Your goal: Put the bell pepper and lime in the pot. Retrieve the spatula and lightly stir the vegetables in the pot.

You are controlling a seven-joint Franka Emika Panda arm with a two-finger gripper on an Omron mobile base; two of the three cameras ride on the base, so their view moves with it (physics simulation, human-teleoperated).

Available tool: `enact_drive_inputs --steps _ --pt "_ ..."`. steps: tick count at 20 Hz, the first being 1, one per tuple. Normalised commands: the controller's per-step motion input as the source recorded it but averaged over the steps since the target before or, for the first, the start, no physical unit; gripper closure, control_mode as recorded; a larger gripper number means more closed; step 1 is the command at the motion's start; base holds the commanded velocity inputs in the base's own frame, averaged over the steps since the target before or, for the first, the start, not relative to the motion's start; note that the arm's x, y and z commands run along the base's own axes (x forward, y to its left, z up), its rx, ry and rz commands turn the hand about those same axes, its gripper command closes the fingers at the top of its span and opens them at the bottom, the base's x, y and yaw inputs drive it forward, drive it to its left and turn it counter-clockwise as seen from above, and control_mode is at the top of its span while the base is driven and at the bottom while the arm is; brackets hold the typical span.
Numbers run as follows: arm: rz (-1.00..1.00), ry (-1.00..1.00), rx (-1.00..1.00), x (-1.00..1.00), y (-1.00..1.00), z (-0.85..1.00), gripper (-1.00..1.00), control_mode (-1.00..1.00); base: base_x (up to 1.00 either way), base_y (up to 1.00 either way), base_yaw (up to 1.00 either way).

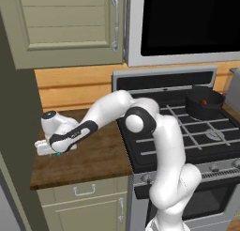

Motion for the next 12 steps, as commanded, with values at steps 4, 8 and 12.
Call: enact_drive_inputs --steps 4,8,12 --pt "0.0 0.0 0.0 0.32 0.0 -0.09 -1.0 -1.0 0.0 0.0 0.0" --pt "0.0 0.0 0.0 0.18 0.0 -0.24 -1.0 -1.0 0.0 0.0 0.0" --pt "0.0 0.0 0.0 0.0 0.0 -0.5 1.0 -1.0 0.0 0.0 0.0"
